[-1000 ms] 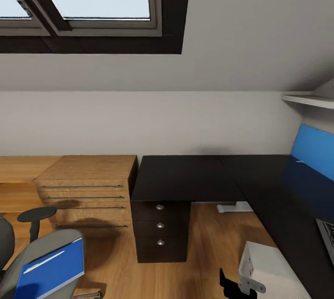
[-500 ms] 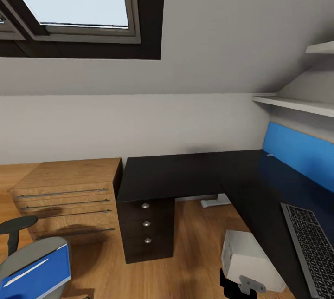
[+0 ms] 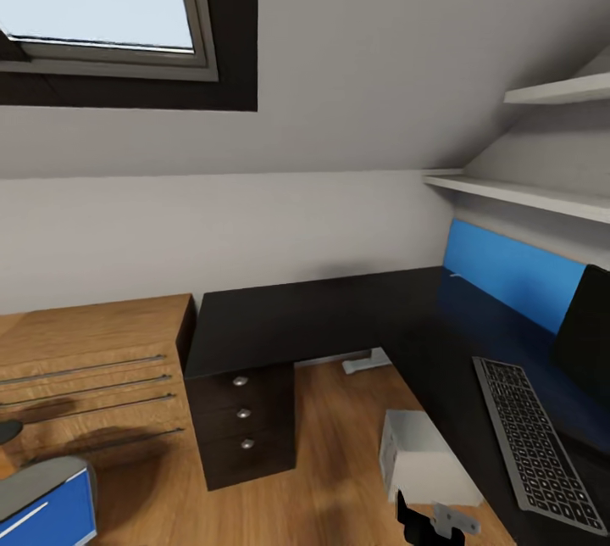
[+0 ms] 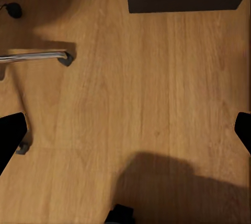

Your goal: In the bedroom, organize the workspace by keeping the computer under the desk, ensuring the monitor is on the desk, placing the keyboard on the desk next to the monitor, placing the mouse on the desk next to the keyboard, moving the folder from the swivel chair onto the desk next to the mouse, stacking the notebook on top of the folder with the pen on top of the notebook, and positioning the swivel chair next to the desk.

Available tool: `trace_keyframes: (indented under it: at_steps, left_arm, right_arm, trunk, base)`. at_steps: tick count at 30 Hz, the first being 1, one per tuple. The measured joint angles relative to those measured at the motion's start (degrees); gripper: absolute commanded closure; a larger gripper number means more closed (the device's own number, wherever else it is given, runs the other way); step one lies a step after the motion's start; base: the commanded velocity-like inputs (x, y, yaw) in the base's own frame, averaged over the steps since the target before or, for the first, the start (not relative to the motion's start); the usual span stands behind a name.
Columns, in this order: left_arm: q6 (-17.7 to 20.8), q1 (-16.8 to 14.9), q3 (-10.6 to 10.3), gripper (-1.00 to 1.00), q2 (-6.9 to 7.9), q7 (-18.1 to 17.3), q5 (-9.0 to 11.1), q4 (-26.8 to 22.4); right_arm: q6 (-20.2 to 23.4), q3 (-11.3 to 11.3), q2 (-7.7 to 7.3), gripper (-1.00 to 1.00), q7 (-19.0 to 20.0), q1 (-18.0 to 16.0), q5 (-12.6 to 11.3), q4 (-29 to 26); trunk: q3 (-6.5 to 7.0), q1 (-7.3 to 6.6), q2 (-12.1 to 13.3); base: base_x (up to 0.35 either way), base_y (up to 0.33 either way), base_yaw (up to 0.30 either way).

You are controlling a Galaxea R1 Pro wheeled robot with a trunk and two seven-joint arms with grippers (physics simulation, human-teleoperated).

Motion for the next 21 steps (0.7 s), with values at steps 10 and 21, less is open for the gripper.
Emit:
trace_keyframes:
  at_steps: [10, 21]
  left_arm:
    - [-0.02, 0.0, 0.0, -1.0, 0.0, 0.0, 0.0, 0.0]
    - [-0.08, 0.01, 0.0, -1.0, 0.0, 0.01, 0.0, -0.02]
  right_arm:
    - [0.0, -0.04, 0.03, -1.0, 0.0, 0.0, 0.0, 0.0]
    - [0.0, -0.06, -0.2, -1.0, 0.14, -0.01, 0.04, -0.13]
  trunk:
    - [1.28, -2.2, 4.02]
    - [3.0, -4.62, 8.43]
  base:
    - [0.0, 0.0, -0.216]
    - [0.0, 0.0, -0.142]
